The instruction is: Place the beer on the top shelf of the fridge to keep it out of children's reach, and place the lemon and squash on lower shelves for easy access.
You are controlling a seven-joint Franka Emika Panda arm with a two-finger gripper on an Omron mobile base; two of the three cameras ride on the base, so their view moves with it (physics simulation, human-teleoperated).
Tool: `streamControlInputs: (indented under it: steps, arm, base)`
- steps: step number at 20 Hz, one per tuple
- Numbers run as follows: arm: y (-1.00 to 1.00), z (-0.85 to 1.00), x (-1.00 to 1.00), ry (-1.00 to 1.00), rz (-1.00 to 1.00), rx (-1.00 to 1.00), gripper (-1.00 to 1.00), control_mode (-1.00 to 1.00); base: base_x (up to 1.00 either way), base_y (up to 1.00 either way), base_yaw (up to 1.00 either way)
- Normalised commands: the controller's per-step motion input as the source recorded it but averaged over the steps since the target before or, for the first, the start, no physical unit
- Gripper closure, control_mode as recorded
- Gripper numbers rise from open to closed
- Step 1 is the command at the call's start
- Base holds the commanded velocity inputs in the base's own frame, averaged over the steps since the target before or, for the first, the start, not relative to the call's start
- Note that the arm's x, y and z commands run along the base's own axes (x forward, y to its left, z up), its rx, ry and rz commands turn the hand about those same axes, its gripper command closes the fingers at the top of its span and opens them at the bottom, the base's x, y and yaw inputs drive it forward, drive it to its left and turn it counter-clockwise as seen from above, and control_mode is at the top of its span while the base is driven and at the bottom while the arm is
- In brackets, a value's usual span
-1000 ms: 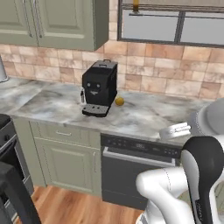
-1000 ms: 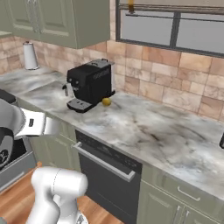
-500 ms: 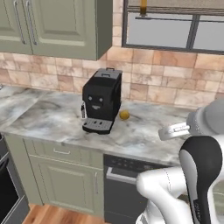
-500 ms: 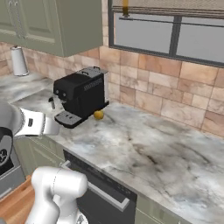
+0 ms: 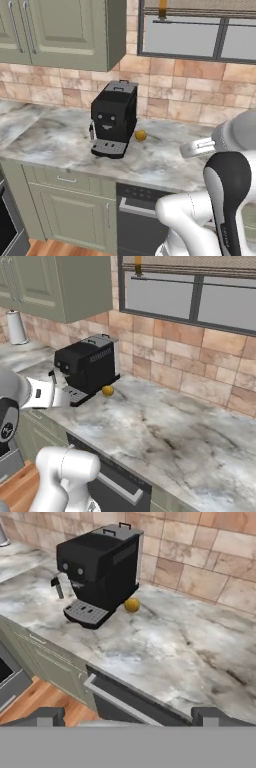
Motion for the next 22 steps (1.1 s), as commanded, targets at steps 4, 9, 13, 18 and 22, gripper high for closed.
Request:
streamControlInputs:
  steps: [4,9,13,18,22]
  arm:
    - [0.0,-0.09,0.59,0.0,0.01,0.01,-1.0,-1.0]
    - [0.0,-0.16,0.82,0.02,0.09,0.0,-1.0,-1.0]
    - [-0.01,-0.32,0.87,0.07,0.16,0.0,-1.0,-1.0]
    - [-0.02,-0.4,0.79,0.08,0.14,0.0,-1.0,-1.0]
    - [-0.03,-0.47,0.58,0.11,0.12,0.0,-1.0,-1.0]
  base:
    - [0.0,0.0,0.0]
    - [0.0,0.0,0.0]
    - [0.0,0.0,0.0]
    - [0.0,0.0,0.0]
    - [0.0,0.0,0.0]
